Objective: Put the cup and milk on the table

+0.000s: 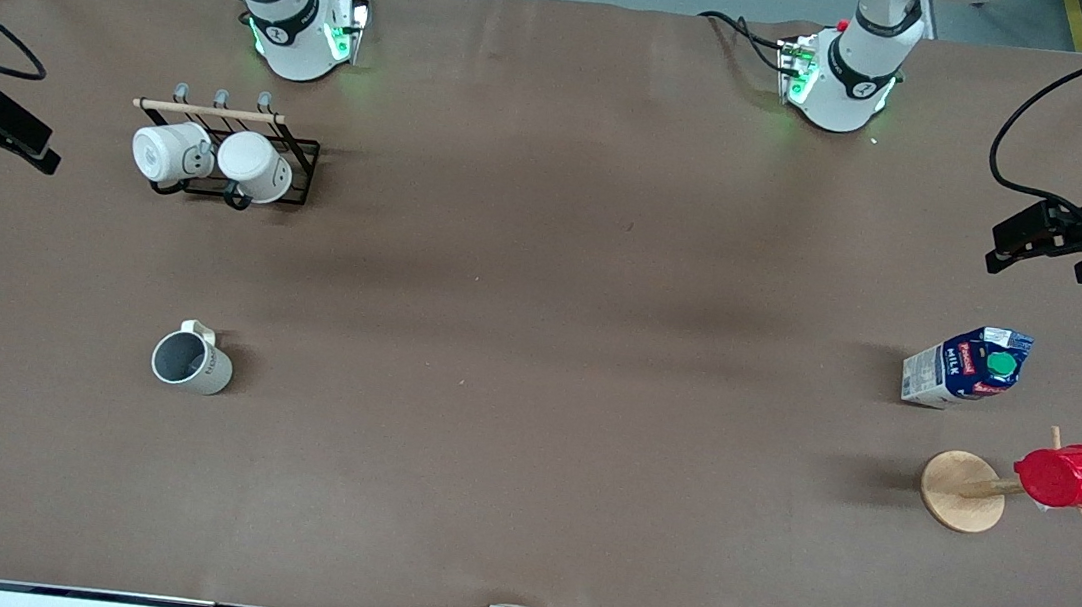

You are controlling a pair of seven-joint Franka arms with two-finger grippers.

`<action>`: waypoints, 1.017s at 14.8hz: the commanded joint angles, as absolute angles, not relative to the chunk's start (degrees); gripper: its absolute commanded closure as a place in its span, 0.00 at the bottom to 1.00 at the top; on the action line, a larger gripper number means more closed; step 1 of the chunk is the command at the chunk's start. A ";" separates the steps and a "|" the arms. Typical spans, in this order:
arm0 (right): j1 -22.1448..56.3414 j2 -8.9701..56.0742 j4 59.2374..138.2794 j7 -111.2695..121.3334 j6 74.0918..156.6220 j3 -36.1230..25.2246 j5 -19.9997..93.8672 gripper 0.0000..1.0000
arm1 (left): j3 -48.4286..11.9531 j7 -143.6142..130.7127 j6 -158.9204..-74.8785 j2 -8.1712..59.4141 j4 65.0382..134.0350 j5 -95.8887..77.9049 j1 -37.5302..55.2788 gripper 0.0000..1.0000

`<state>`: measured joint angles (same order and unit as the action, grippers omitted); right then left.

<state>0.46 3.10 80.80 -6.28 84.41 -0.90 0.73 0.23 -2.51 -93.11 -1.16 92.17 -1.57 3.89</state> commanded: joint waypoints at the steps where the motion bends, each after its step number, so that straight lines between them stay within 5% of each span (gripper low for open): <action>1: 0.26 2.81 80.68 -7.03 83.85 -0.44 0.44 0.00 | 0.53 -2.37 -92.20 -0.79 90.97 -0.88 4.22 0.00; 9: 0.35 4.03 80.42 -6.33 85.68 -0.44 -0.70 0.00 | 0.53 -1.94 -92.02 -0.35 90.97 0.09 4.40 0.00; 15: 0.00 15.36 80.77 -0.46 95.51 -0.53 -0.35 0.00 | 3.33 1.66 -97.36 0.53 96.57 2.11 3.87 0.00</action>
